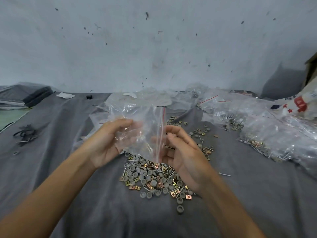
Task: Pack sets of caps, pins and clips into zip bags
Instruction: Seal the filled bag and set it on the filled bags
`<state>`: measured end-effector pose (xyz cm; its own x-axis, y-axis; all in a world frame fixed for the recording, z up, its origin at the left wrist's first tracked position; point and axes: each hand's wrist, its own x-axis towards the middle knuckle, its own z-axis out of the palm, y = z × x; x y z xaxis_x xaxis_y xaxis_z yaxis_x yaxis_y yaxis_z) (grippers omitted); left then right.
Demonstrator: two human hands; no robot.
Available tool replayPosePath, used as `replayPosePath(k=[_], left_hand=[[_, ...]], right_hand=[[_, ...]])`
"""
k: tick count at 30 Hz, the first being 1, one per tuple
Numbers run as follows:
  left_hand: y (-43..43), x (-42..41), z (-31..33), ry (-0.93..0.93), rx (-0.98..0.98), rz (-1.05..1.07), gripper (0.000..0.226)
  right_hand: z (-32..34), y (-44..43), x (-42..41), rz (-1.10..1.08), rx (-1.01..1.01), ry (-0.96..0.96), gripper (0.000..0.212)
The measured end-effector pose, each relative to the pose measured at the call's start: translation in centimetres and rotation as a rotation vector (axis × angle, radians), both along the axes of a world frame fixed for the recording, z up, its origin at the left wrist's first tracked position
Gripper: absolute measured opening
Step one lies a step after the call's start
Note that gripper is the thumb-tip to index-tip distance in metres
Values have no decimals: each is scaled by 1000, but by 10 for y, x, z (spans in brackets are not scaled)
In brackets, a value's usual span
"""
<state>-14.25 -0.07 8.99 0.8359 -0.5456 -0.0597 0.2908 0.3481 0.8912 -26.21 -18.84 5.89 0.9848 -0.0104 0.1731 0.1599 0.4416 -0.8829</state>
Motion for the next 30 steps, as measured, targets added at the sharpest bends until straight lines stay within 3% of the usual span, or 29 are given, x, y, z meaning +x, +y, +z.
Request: replayPosePath(k=[3, 5, 7, 10, 13, 18, 21, 23, 25, 27, 30], left_hand=[[-2, -4, -2, 10, 5, 32, 29], [-3, -7, -5, -2, 26, 34, 21], [-2, -10, -12, -34, 71, 24, 14], [-2, -13, -22, -38, 146, 35, 10], [-1, -14, -26, -31, 171, 26, 14], [5, -16, -29, -8, 181, -8, 21], [4, -18, -31, 5, 191, -28, 16], [3, -21, -34, 9, 223, -50, 15], [2, -24, -38, -36, 371, -42, 36], [3, -28, -40, -174, 586, 71, 78], [10, -38, -29, -618, 693, 175, 125]], right_hand=[[3, 1, -4, -27, -65, -40, 17], [4, 2, -7, -64, -110, -81, 4], [5, 4, -8, -99, -129, -126, 17], [4, 4, -8, -180, -258, -166, 8], [-2, 3, -8, -294, -485, -176, 23], [-12, -4, -10, -280, -786, -97, 70], [-12, -6, -13, -244, -815, -64, 80], [-9, -7, -15, -176, -695, -41, 79], [-4, -9, -16, -134, -628, -40, 75], [2, -15, -16, -174, -721, -65, 65], [13, -26, -15, -235, -973, -77, 53]])
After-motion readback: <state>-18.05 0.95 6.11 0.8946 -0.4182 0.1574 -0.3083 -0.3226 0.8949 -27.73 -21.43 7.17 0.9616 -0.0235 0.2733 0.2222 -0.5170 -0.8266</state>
